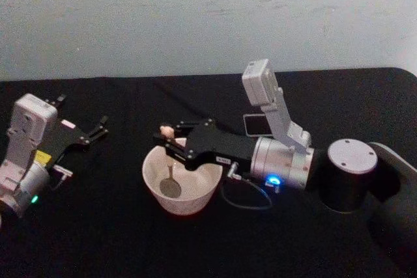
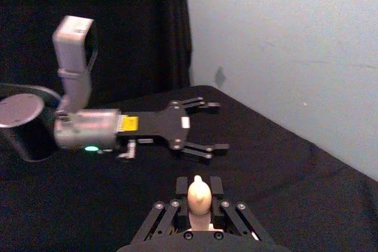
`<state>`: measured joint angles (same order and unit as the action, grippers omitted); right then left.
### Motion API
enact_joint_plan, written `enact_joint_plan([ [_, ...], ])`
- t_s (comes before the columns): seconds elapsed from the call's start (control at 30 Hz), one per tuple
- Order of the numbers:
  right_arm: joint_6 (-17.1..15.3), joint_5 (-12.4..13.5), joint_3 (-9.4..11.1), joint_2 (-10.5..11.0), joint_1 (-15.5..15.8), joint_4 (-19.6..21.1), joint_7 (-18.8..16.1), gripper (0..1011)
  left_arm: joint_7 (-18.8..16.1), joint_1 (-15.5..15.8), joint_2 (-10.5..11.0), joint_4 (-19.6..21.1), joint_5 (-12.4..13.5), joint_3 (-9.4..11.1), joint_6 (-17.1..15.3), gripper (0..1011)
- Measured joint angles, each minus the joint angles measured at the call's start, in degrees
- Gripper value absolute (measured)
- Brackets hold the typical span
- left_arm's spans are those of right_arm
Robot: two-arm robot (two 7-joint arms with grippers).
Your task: Pick up the stirring spoon with one hand, stir inside the cup, then place it back in its original position.
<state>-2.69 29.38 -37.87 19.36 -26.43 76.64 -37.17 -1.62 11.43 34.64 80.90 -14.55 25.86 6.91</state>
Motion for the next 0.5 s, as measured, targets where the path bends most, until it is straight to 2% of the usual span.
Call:
enact_joint_plan([
  [0.23, 0.5, -0.9, 0.6, -1.6, -2.0, -4.0, 1.4, 213, 0.0, 0.0, 0.0, 0.0, 0.0, 0.0, 0.0, 1001],
  [0.5, 0.5, -1.1, 2.3, -1.1, -2.3, -5.3, 2.0, 213, 0.0, 0.0, 0.0, 0.0, 0.0, 0.0, 0.0, 1001],
])
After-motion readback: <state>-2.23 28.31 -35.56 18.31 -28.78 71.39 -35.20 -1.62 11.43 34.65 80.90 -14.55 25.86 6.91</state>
